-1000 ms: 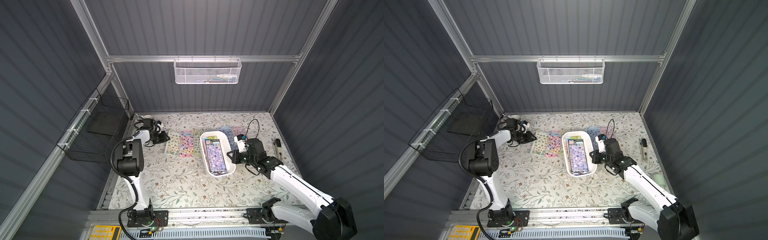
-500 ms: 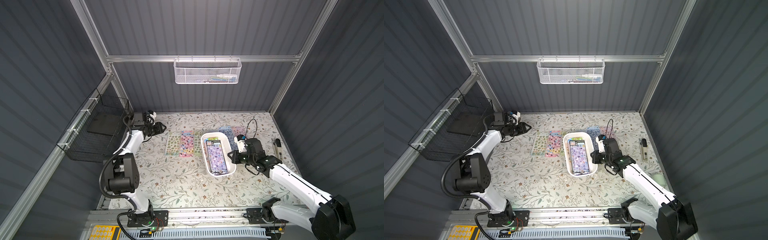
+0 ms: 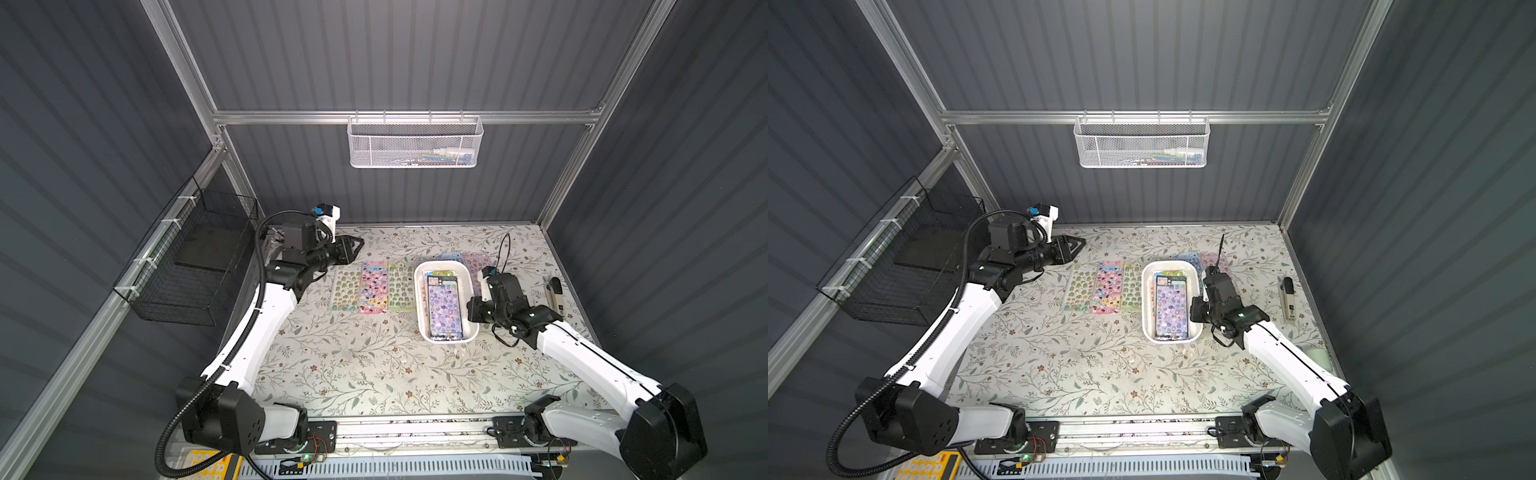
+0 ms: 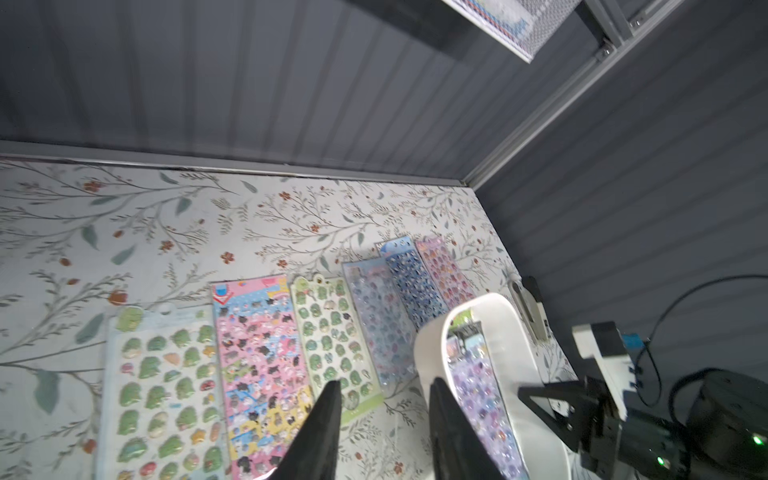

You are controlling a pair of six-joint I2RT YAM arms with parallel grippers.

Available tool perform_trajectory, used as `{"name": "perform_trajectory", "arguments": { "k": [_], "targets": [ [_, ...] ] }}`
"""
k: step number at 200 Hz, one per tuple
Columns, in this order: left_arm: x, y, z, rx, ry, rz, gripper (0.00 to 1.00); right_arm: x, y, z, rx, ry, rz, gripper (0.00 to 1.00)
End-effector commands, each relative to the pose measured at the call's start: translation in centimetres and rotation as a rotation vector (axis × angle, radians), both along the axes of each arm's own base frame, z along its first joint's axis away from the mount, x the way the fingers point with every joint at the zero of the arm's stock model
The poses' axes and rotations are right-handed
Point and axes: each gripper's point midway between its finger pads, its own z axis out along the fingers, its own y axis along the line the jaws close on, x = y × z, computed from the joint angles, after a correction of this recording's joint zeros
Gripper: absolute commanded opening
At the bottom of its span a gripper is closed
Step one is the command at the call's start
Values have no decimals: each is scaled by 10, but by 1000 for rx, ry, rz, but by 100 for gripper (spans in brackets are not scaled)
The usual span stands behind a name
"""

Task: Take the stickers out of the storage box
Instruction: Place the sticker at the center of the board, then pick up the sticker from the storage box.

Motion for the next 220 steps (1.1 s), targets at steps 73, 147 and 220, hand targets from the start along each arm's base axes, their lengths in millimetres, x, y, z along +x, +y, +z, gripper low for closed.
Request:
{"name": "perform_trajectory", "arguments": {
  "k": [73,147,220],
  "targets": [
    [-58,-134,-56,192,58,-190,37,10,-23,15,-97,-37,-95,12],
    [-70,-208,-120,330,104,-286,41,15,-29,12,-103,-38,-116,12],
    [-54,-227,-166,383,160,-267,54,14,-24,21,-53,-78,-108,12]
  ]
}}
